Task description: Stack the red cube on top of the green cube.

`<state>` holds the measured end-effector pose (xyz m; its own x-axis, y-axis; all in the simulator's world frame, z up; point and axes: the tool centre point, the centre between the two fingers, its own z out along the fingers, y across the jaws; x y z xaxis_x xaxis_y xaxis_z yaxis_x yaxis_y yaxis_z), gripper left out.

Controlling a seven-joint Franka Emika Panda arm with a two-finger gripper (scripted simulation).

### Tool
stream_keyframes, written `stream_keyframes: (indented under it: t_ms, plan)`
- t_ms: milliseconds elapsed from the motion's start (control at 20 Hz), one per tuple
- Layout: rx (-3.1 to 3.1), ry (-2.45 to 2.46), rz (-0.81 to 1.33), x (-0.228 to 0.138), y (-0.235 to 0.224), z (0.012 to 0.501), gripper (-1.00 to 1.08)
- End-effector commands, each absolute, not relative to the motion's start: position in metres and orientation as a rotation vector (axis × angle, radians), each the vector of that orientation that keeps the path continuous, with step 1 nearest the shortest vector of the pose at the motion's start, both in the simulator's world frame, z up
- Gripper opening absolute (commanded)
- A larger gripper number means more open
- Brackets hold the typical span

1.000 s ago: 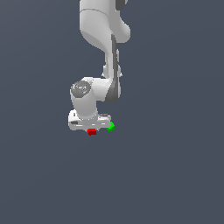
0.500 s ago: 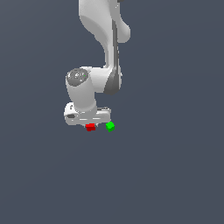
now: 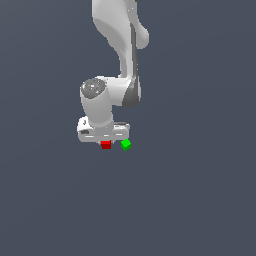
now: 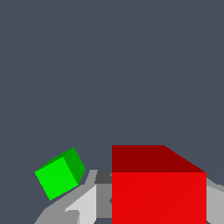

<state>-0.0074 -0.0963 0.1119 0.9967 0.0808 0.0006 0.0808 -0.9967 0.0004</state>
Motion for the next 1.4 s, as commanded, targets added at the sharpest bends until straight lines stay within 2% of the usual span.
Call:
stream_keyframes:
  t_ms: [0, 500, 850, 900, 1350]
  plan:
    - [3.139, 0.129, 0.001, -0.012, -0.087, 0.107, -1.00]
    - [3.139, 0.129, 0.001, -0.044, -0.028, 0.072, -1.00]
    - [3.139, 0.129, 0.001, -0.052, -0.011, 0.062, -1.00]
    - [3.139, 0.129, 0.001, -0.052, -0.011, 0.062, 1.00]
    - [3.139, 0.129, 0.001, -0.052, -0.011, 0.062, 1.00]
